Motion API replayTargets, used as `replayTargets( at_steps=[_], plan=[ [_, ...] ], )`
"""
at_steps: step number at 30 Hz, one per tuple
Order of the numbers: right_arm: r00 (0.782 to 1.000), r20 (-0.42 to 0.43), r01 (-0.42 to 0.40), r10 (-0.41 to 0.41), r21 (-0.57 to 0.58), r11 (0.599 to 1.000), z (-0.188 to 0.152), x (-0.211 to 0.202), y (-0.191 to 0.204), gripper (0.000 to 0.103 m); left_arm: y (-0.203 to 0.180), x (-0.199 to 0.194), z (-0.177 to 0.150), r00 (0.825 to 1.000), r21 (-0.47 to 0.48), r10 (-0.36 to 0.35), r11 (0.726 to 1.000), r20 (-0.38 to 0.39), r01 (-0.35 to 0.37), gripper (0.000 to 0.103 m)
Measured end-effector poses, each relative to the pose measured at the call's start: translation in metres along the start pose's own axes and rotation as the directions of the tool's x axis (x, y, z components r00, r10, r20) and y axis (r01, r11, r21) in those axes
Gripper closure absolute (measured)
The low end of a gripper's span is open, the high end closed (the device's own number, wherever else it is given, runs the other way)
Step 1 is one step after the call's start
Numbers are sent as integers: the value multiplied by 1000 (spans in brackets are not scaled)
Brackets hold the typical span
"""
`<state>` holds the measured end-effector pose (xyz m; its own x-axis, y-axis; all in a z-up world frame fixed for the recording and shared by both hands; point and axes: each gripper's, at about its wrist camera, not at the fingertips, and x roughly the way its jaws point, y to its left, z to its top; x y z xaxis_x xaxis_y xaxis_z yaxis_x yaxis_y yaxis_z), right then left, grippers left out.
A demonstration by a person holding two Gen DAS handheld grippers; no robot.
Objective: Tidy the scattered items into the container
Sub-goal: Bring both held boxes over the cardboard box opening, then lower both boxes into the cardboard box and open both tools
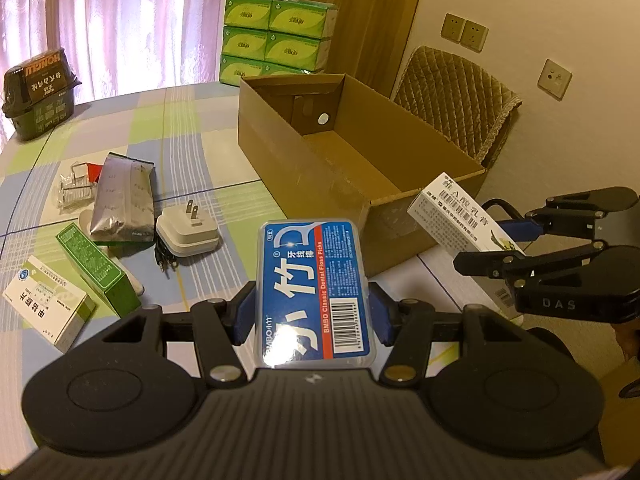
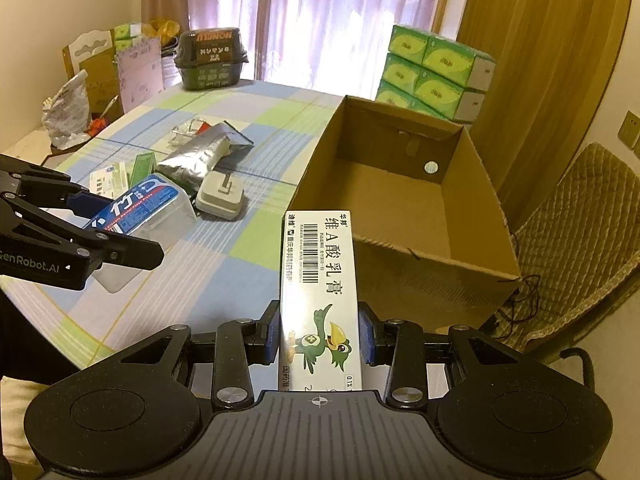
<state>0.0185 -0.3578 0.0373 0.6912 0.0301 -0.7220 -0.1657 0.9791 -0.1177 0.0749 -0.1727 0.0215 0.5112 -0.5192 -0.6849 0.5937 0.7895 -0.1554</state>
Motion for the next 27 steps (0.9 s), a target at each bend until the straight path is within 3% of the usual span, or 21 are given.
replayTargets(
  at_steps=[6,13,20,27],
  plan=[
    [999,53,4,-5,25,1000,13,-13,-12,63,-6,2,13,1000,21,-3,1000,11,3,51],
    [989,136,41,-51,76,996,45,-22,-49,63,-23,12,52,998,70,-31,997,58,27,51],
    [987,153,23,-47,155,988,75,6,-93,62,-38,49,94,996,102,-57,994,66,50,51],
    [993,116,-9,-17,219,976,86,47,-123,62,-41,98,120,997,90,-64,994,42,60,51]
  ],
)
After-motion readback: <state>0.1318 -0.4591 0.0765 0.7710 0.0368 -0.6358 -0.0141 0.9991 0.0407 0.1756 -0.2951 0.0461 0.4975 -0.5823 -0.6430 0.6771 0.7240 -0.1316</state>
